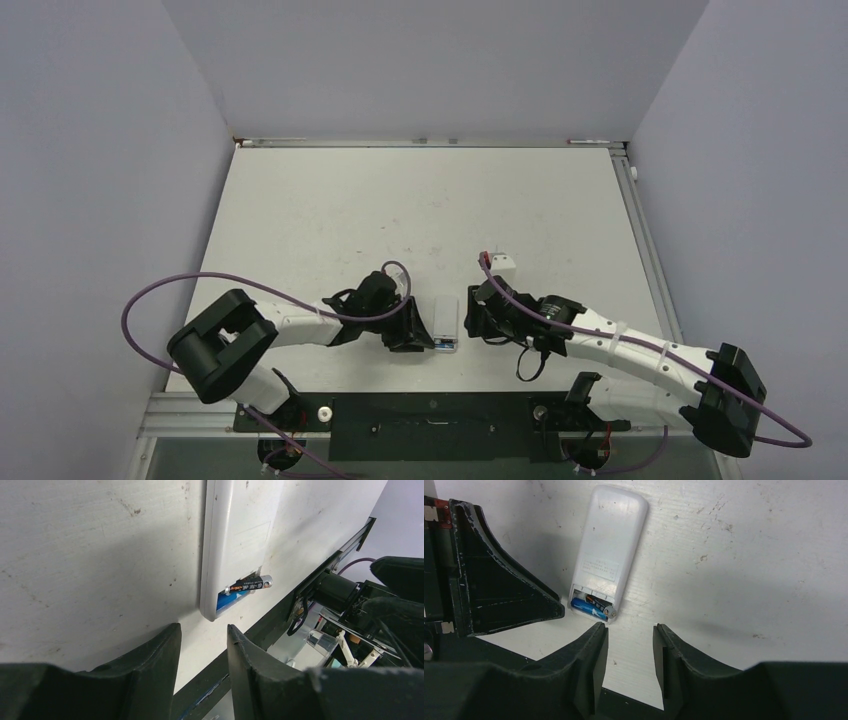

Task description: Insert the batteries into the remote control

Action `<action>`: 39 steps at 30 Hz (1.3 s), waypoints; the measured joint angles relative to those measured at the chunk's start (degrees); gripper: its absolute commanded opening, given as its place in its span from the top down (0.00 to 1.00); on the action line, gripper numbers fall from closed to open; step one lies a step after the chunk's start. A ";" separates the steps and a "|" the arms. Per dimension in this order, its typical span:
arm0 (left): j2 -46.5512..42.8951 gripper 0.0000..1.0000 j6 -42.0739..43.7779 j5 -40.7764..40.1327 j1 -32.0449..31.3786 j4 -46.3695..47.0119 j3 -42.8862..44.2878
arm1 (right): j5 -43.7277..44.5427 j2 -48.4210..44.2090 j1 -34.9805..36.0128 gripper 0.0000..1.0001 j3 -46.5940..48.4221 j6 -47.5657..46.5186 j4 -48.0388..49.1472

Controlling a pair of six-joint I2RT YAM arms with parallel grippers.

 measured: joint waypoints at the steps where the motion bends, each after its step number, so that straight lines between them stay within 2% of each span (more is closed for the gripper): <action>1: 0.26 0.67 0.07 -0.02 0.00 0.22 0.09 | -0.15 0.02 0.00 0.62 -0.42 0.28 0.35; 12: 3.78 0.80 0.31 -0.04 0.04 4.31 0.87 | -2.62 1.01 0.00 0.70 -2.82 2.03 3.87; 22: 4.24 0.87 0.28 -0.07 0.13 5.29 0.85 | -4.87 3.89 0.00 0.78 -3.48 2.56 6.95; 32: 4.24 0.86 0.04 -0.07 0.13 6.95 0.11 | -6.45 6.23 0.17 0.83 -3.50 3.45 9.35; 39: 4.24 0.79 -0.92 -0.07 0.13 8.26 -0.61 | -6.80 8.20 0.92 0.84 -3.54 3.89 9.68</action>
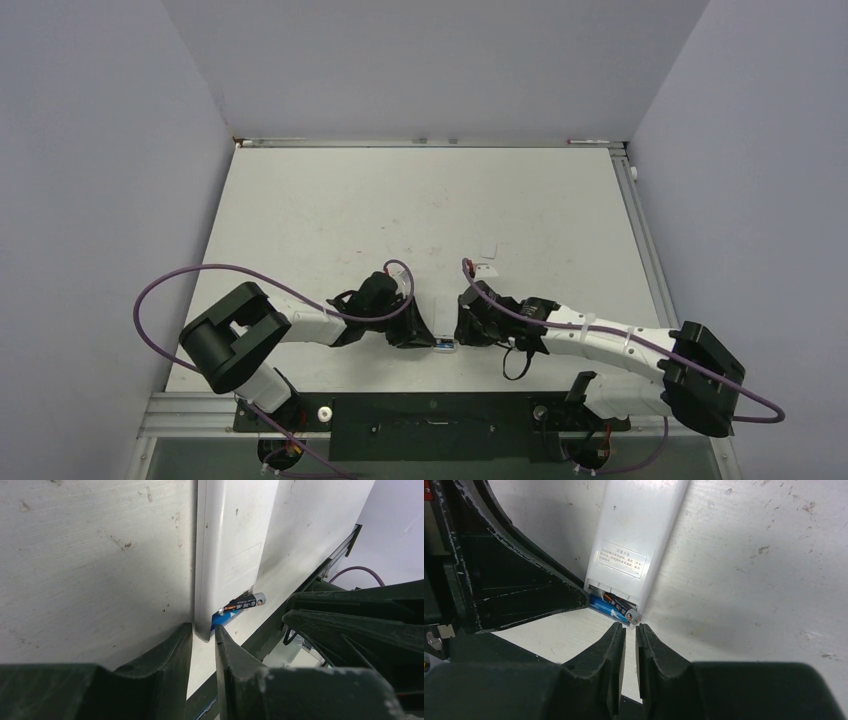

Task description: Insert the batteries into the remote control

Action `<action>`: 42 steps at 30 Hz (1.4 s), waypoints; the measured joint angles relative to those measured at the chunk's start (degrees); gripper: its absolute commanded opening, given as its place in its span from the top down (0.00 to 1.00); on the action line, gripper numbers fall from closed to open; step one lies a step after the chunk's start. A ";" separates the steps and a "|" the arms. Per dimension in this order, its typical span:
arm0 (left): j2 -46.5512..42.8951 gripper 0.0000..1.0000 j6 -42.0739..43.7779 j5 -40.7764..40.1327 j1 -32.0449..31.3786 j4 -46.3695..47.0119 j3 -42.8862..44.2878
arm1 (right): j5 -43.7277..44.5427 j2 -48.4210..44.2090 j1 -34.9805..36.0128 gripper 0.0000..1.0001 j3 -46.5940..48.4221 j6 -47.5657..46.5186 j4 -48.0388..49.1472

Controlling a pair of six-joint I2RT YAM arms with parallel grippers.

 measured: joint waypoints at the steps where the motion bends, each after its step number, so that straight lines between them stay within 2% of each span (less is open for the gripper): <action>1: 0.00 0.78 -0.17 0.02 0.00 0.20 -0.07 | 0.00 0.28 0.00 0.84 0.00 0.11 0.00; 13: 0.00 0.78 -1.68 0.04 -0.24 2.34 -0.46 | 0.00 2.38 0.50 0.85 -0.26 1.16 0.35; 28: 0.00 0.78 -1.90 0.04 -0.44 2.67 -0.55 | 0.07 4.92 0.70 0.91 -0.26 1.16 1.29; 42: 0.00 0.78 -1.90 0.04 -0.44 2.78 -0.55 | 0.04 5.40 0.70 0.91 -0.24 0.59 1.55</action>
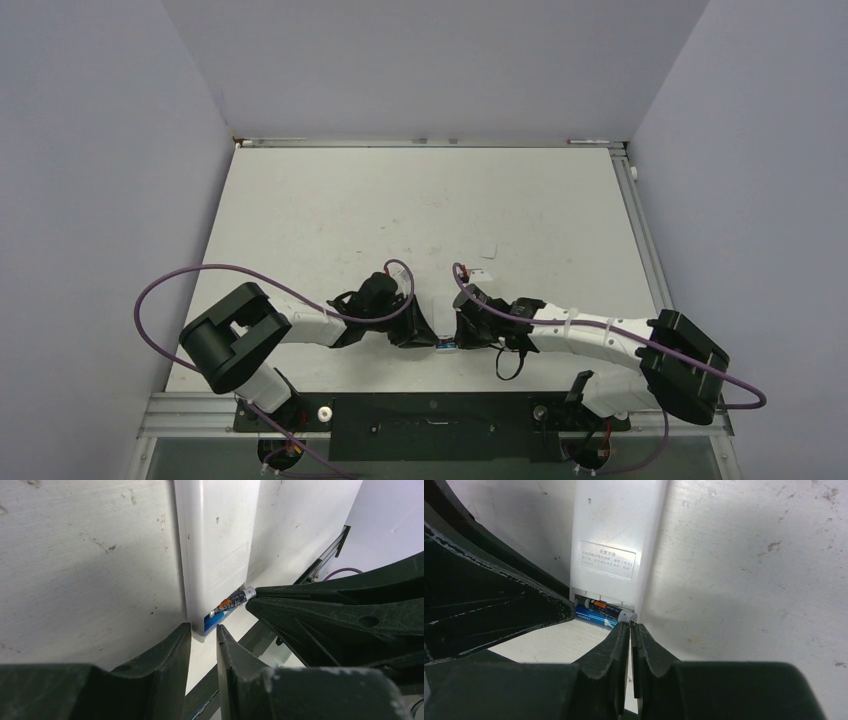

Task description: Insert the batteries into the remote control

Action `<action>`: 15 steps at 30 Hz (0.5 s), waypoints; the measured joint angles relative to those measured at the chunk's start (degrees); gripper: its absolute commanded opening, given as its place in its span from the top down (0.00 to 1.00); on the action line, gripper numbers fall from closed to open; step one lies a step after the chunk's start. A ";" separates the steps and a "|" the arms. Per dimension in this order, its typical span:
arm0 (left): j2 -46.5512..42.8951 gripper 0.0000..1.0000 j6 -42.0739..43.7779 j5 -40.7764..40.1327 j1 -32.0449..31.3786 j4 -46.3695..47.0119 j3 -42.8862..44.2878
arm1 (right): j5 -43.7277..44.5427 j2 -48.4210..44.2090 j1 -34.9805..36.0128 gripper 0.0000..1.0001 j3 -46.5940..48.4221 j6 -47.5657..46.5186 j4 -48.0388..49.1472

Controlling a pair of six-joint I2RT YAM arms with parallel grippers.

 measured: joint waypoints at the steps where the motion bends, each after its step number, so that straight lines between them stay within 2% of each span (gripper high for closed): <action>1: -0.02 0.78 -0.02 0.00 0.00 0.02 0.00 | 0.00 0.26 0.02 0.91 0.02 -0.09 0.09; 15: 0.00 0.78 -0.02 0.00 0.00 0.24 -0.20 | 0.00 1.92 1.64 0.91 1.38 -1.38 -0.09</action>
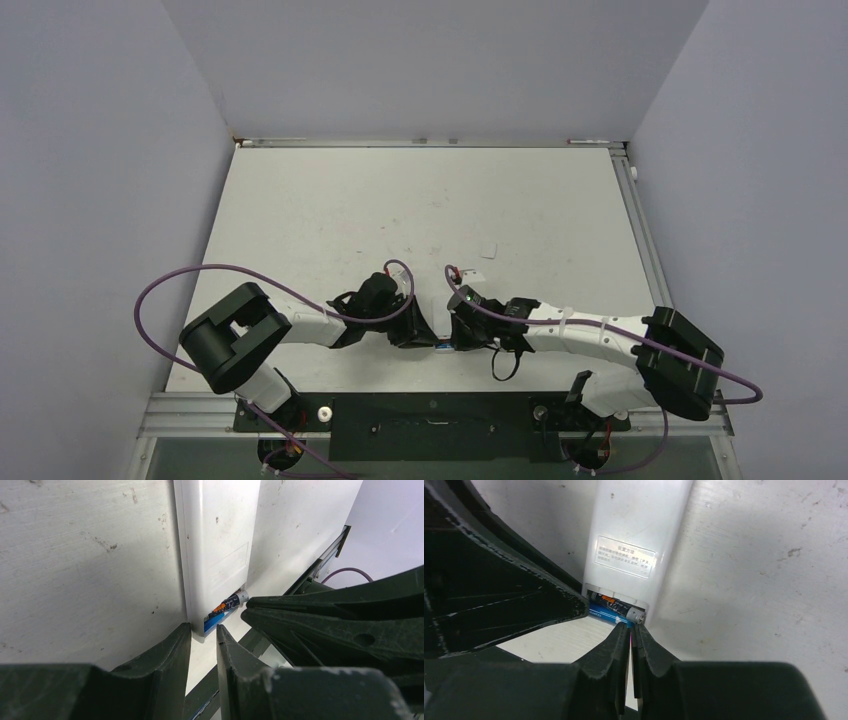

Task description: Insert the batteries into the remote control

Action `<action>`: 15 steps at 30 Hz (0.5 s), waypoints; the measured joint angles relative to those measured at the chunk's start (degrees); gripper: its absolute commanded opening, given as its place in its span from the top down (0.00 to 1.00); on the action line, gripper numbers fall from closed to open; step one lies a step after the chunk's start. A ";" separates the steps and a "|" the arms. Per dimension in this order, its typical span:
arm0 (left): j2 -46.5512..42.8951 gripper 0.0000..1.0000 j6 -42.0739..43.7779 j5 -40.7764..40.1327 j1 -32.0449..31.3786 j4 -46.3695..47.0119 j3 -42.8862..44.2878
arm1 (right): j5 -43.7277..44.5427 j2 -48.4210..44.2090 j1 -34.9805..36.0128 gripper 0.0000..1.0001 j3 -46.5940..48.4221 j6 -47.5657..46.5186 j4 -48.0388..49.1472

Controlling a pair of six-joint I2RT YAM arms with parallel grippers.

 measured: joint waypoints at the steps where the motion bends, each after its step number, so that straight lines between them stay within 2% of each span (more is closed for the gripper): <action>1: -0.02 0.78 0.00 0.00 0.00 0.00 0.00 | 0.02 0.00 0.24 0.91 0.31 -0.09 -0.09; 5: -0.02 0.78 0.00 0.00 0.00 0.00 0.00 | 0.44 -0.04 0.94 0.91 1.64 -0.66 -0.79; 11: -0.02 0.78 0.00 0.00 0.00 0.00 0.00 | 2.56 -1.27 1.09 0.83 2.62 -0.87 -2.75; 15: 0.00 0.78 0.00 0.00 0.00 0.00 0.00 | 4.15 -1.73 1.09 0.82 2.80 -0.81 -3.85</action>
